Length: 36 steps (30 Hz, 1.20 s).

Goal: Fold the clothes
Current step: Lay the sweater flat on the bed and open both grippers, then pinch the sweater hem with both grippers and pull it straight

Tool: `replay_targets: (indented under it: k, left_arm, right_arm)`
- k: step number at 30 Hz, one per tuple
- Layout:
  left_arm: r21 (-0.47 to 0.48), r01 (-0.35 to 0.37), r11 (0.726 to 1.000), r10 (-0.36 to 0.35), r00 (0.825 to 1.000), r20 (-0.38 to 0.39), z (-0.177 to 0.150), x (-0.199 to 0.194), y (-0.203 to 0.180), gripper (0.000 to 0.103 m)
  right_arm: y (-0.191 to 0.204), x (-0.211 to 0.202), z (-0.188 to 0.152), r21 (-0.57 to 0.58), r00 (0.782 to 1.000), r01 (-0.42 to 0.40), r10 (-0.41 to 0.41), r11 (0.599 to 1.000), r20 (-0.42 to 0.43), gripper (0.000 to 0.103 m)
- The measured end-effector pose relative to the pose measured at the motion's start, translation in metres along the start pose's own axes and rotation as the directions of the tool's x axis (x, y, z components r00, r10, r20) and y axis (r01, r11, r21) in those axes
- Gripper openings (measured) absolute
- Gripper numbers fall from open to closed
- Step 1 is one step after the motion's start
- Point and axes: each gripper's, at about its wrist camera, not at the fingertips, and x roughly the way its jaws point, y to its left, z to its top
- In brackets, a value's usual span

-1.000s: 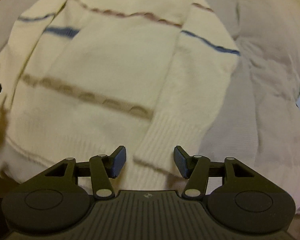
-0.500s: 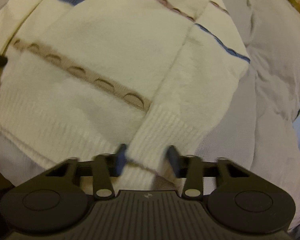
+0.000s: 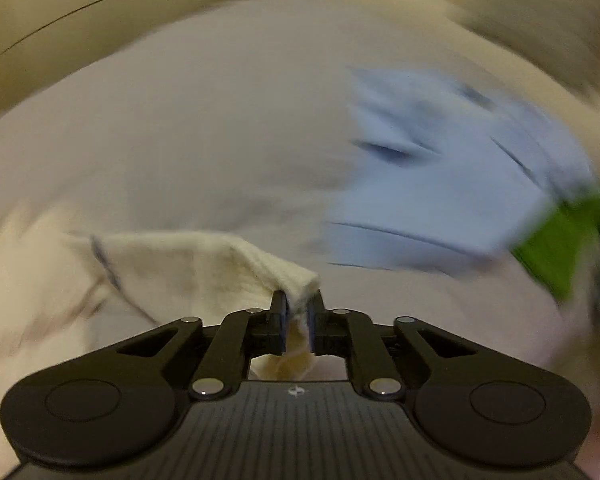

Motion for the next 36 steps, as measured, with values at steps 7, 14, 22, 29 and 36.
replay_targets:
  k: [7,14,22,29,36]
  left_arm:
    - [0.017,0.215,0.976,-0.205,0.949,-0.242,-0.084,0.020,-0.011,0.036]
    - [-0.080,0.566,0.821,-0.532,0.705,-0.469,-0.203,0.015,-0.092,0.040]
    - [-0.111,0.564,0.818,-0.544,0.697,-0.467,-0.219,0.044,-0.130,0.039]
    - [-0.053,0.623,0.781,-0.590,0.706,-0.393,-0.216,-0.010,-0.123,0.008]
    - [-0.019,0.585,0.811,-0.541,0.736,-0.407,-0.258,-0.037,-0.118,0.008]
  right_arm:
    - [-0.011,0.027,-0.076,0.145,0.962,-0.152,0.180,0.978,-0.207,0.056]
    - [0.055,0.030,-0.204,0.160,0.776,-0.409,0.435,0.898,-0.457,0.056]
    - [0.088,0.030,-0.251,0.187,0.718,-0.469,0.496,0.863,-0.489,0.056]
    - [0.101,0.020,-0.227,0.061,0.715,-0.539,0.495,0.840,-0.493,0.007]
    - [0.062,0.013,-0.205,0.012,0.763,-0.495,0.442,0.869,-0.472,0.006]
